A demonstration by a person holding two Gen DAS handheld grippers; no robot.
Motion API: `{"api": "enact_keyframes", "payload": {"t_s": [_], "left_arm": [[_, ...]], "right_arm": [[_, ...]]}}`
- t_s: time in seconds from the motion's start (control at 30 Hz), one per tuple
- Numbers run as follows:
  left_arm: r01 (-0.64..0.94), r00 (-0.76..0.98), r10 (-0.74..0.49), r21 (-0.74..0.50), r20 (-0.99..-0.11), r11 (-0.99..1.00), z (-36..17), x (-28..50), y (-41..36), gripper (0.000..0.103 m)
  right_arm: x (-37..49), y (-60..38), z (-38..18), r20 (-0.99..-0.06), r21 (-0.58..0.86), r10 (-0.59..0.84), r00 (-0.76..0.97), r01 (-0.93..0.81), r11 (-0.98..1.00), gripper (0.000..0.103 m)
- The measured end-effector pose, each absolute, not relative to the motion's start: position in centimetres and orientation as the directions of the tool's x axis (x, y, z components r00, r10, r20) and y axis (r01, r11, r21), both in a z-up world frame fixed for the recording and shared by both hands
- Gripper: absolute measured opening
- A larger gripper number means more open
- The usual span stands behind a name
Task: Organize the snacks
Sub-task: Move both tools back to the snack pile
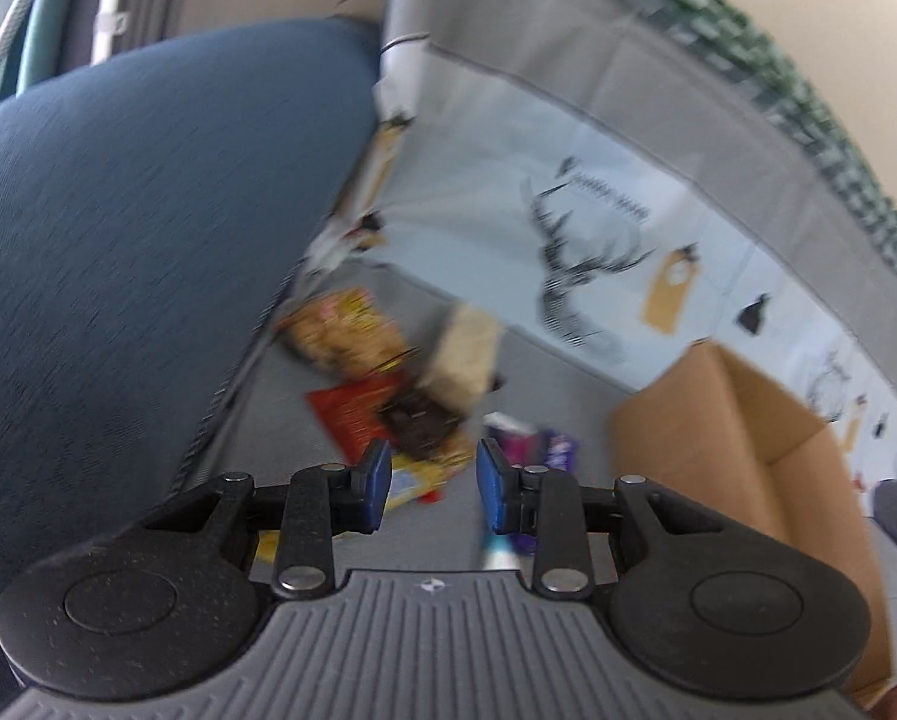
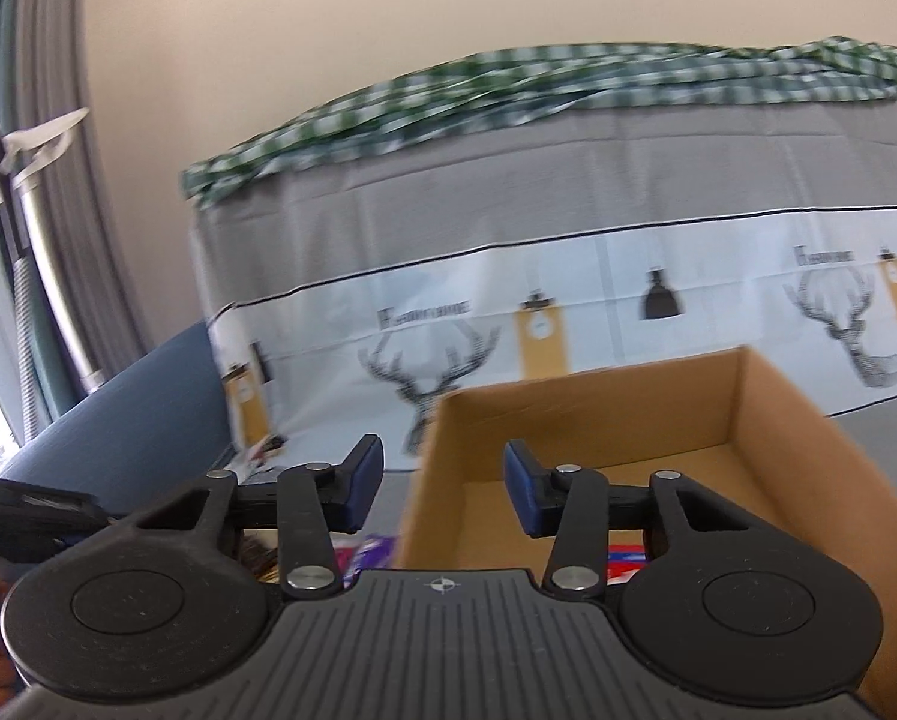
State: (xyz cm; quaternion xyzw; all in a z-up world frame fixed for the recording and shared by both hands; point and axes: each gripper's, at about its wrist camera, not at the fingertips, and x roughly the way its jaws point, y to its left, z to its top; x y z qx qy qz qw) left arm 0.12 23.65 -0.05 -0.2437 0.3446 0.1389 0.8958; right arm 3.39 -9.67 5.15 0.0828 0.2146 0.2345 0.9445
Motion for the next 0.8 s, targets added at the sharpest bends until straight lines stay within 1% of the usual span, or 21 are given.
{"api": "enact_keyframes", "payload": {"t_s": [0.07,0.3,0.37,0.43,0.53,0.63,0.67,0.7,0.73,0.8], "left_arm": [[-0.428,0.712,0.085,-0.335,-0.697,0.839,-0.7,0.4,24.1,0.034],[-0.416,0.685,0.097,-0.278,-0.722,0.866,-1.7,1.6,24.2,0.036],[-0.42,0.674,0.099,-0.269,-0.732,0.867,-2.1,1.9,24.3,0.036],[-0.427,0.664,0.094,-0.273,-0.742,0.862,-2.5,2.2,24.6,0.039],[-0.439,0.652,0.077,-0.293,-0.755,0.849,-3.2,2.4,25.0,0.046],[-0.436,0.639,0.071,-0.285,-0.766,0.853,-3.6,2.7,25.0,0.054],[-0.435,0.635,0.075,-0.276,-0.769,0.857,-3.7,2.8,25.0,0.061],[-0.435,0.63,0.079,-0.267,-0.772,0.86,-3.8,2.9,25.0,0.068],[-0.434,0.625,0.079,-0.262,-0.776,0.862,-3.9,3.1,24.9,0.07],[-0.432,0.615,0.076,-0.255,-0.785,0.865,-4.3,3.5,25.0,0.074]], "right_arm": [[2.9,-8.2,4.8,-0.37,0.257,0.511,0.776,-0.443,0.859,0.042],[1.6,-2.5,3.5,-0.395,0.246,0.616,0.682,-0.568,0.786,0.042],[1.5,-0.8,3.0,-0.423,0.235,0.623,0.658,-0.584,0.777,0.042],[1.8,0.9,2.1,-0.47,0.209,0.609,0.639,-0.59,0.78,0.042],[2.9,3.1,0.0,-0.566,0.158,0.55,0.614,-0.574,0.803,0.042],[4.8,4.3,-2.0,-0.642,0.179,0.501,0.58,-0.522,0.834,0.044],[5.5,4.7,-2.6,-0.662,0.183,0.484,0.572,-0.503,0.845,0.044],[6.2,5.0,-3.3,-0.68,0.186,0.469,0.564,-0.486,0.854,0.047],[6.8,5.5,-3.9,-0.698,0.189,0.456,0.552,-0.472,0.861,0.053],[7.7,6.2,-5.3,-0.732,0.193,0.433,0.526,-0.449,0.872,0.055]]}}
